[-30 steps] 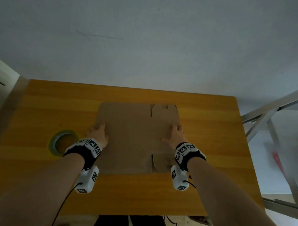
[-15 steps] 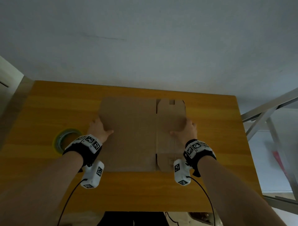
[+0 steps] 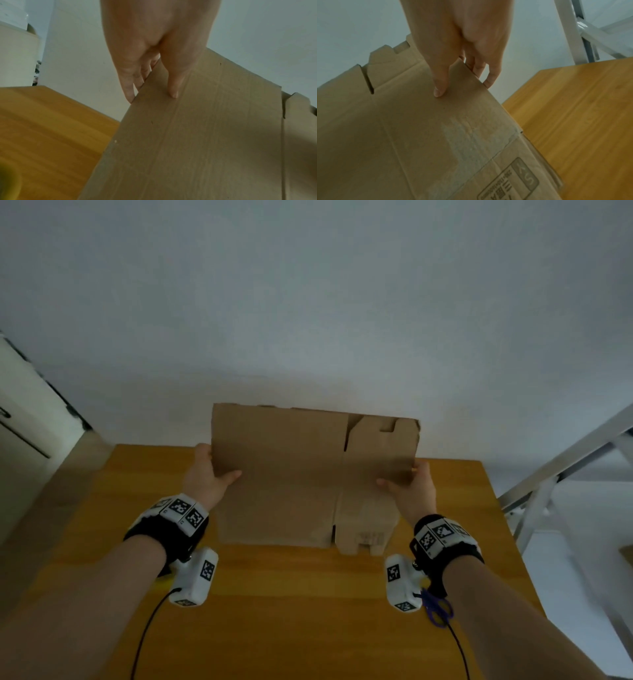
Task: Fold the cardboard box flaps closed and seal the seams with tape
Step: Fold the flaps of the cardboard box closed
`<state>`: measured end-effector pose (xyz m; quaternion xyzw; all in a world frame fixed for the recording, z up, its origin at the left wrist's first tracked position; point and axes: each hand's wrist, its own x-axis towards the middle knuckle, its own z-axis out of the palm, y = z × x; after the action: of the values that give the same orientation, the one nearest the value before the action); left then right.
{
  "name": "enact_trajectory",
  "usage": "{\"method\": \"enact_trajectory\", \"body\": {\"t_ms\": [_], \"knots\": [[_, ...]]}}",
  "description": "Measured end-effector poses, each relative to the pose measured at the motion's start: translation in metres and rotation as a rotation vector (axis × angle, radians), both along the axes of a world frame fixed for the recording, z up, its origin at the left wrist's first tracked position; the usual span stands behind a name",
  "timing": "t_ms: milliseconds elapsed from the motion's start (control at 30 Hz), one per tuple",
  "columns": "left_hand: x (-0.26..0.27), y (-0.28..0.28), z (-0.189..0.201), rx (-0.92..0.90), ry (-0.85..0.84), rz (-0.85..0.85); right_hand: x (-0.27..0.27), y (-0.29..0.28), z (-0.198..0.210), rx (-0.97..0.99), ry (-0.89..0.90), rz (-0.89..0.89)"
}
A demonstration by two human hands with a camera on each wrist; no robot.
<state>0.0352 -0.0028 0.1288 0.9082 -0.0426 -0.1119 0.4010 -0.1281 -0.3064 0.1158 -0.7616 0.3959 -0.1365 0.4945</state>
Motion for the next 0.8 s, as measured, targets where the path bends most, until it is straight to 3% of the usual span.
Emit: {"method": "enact_trajectory", "body": {"t_ms": [200,433,800], "knots": [[0.012,0.011,0.008,-0.135,0.084,-0.039,0.019,0.006,0.01,0.034,-0.034,0.096],[0.019,0.021,0.02,-0.396,0.201,0.062,0.03,0.021,0.016,0.071,0.012,0.207],[0.019,0.027,0.029,-0.615,0.374,0.129,0.038,0.041,0.006,0.155,0.079,0.163]]}}
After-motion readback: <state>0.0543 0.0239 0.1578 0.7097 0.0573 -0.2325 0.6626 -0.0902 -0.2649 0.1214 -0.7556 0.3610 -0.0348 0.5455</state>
